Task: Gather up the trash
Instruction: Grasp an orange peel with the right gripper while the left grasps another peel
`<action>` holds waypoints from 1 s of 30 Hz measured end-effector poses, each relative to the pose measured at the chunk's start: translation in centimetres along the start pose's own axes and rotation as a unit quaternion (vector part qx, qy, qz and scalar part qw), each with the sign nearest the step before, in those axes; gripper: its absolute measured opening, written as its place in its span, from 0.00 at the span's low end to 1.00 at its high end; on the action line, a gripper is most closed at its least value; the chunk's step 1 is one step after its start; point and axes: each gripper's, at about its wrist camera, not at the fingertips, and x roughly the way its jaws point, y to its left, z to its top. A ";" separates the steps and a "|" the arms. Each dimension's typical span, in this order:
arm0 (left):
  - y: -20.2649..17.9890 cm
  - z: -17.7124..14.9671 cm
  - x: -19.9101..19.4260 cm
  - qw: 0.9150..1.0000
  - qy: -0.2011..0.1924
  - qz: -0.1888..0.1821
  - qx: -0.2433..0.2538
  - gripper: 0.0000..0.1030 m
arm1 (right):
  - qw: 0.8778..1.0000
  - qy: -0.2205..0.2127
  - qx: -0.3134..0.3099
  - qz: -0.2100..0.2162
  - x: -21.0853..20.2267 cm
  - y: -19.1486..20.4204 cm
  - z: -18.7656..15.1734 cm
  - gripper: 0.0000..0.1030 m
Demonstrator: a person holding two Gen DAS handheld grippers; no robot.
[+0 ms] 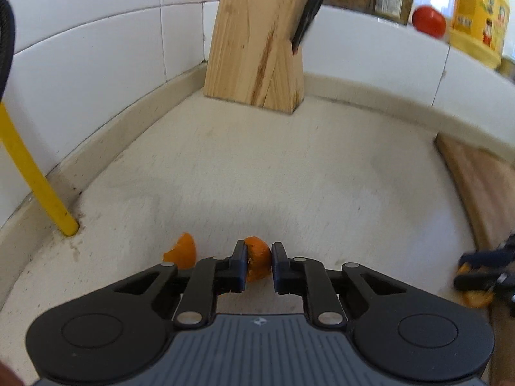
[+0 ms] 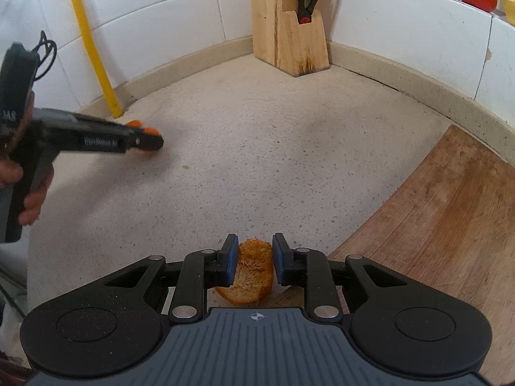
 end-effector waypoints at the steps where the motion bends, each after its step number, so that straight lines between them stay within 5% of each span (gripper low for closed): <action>1: 0.1 -0.2 -0.1 1.000 0.001 -0.001 -0.002 0.15 | 1.000 0.000 0.001 0.001 0.0 0.0 0.0 0.29; 7: 1.6 -0.4 -3.2 0.999 -0.043 0.010 -0.027 0.15 | 1.000 0.001 0.001 0.004 0.0 0.0 0.1 0.29; 11: 2.1 -0.6 -4.6 0.997 -0.067 0.040 -0.001 0.15 | 1.000 0.001 -0.001 0.005 0.0 -0.1 0.1 0.29; 16: 2.5 -0.5 -2.3 0.997 -0.044 0.038 0.044 0.16 | 1.000 0.004 -0.009 0.005 0.1 -0.1 0.3 0.29; 24: 2.5 -1.4 -1.0 0.995 -0.029 0.048 0.083 0.41 | 1.000 0.010 -0.018 0.006 0.1 0.0 0.6 0.31; 30: 2.8 -1.6 -0.8 0.997 -0.036 0.024 0.066 0.31 | 0.999 0.014 -0.028 -0.002 0.0 0.5 0.5 0.31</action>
